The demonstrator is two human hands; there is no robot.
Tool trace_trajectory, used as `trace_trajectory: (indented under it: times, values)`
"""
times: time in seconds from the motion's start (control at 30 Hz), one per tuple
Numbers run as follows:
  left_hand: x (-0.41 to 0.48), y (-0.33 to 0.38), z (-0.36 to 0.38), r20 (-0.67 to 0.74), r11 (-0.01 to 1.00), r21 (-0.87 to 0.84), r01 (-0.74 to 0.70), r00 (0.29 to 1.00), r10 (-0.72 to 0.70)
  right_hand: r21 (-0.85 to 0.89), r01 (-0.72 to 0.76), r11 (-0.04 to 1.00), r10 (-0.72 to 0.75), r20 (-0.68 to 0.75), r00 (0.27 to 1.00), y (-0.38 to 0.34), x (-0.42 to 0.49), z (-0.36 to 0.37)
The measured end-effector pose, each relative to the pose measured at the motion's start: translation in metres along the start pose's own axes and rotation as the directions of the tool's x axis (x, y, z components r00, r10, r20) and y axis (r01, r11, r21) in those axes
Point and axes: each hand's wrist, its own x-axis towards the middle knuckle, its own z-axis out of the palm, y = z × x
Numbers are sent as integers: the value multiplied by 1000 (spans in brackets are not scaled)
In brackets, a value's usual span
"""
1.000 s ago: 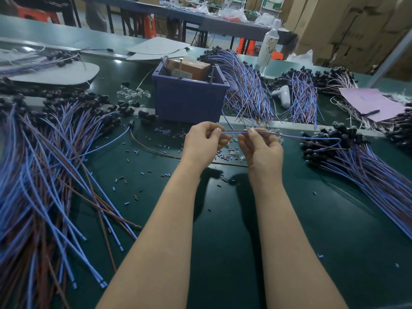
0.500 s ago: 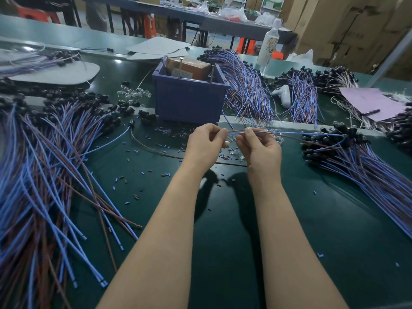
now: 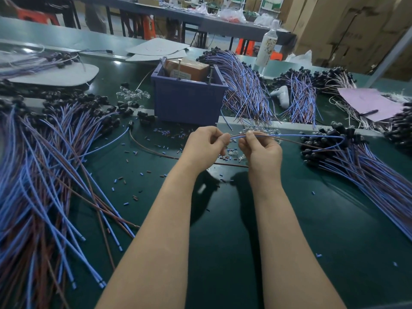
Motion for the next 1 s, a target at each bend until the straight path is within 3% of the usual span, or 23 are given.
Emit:
trace_trajectory:
  times: [0.17, 0.3, 0.4, 0.47, 0.57, 0.63, 0.7, 0.8, 0.9, 0.93, 1.0]
  values:
    - [5, -9, -27, -151, 995, -18, 99, 983, -100, 133, 33, 991, 0, -241, 971, -10, 13, -19]
    - [4, -7, -22, -364, 986, 10, 164, 919, -149, 174, -34, 984, 57, -130, 990, -4, 6, -8]
    - [3, -7, -10, -358, 949, 189, 253, 917, -173, 256, -114, 960, 135, -66, 989, -4, -1, 4]
    - [4, -4, -11, -328, 951, 226, 213, 936, -132, 331, -170, 928, 190, -29, 981, -5, -2, 5]
    - [1, 4, 1, -29, 996, -2, 86, 996, -86, 381, -262, 887, 267, 40, 963, -3, -6, 11]
    - [-1, 10, 11, 145, 987, -132, 89, 987, -70, 354, -327, 876, 315, 93, 944, -1, -9, 17]
    - [-1, 11, 18, 152, 953, -282, 112, 986, -71, 332, -389, 859, 373, 114, 921, 1, -11, 21]
    - [2, 11, 20, 54, 881, -460, 109, 994, -95, 354, -464, 812, 433, 169, 885, 1, -16, 24]
    - [6, 10, 13, -159, 814, -579, 38, 974, -159, 97, -461, 882, 429, 240, 871, -3, -25, 27]
    - [7, 9, 7, -247, 779, -627, 17, 944, -219, -81, -360, 929, 368, 252, 895, -3, -28, 28]
    - [9, 2, -7, -414, 755, -656, -28, 849, -328, -407, 93, 908, 30, 286, 958, -2, -34, 28]
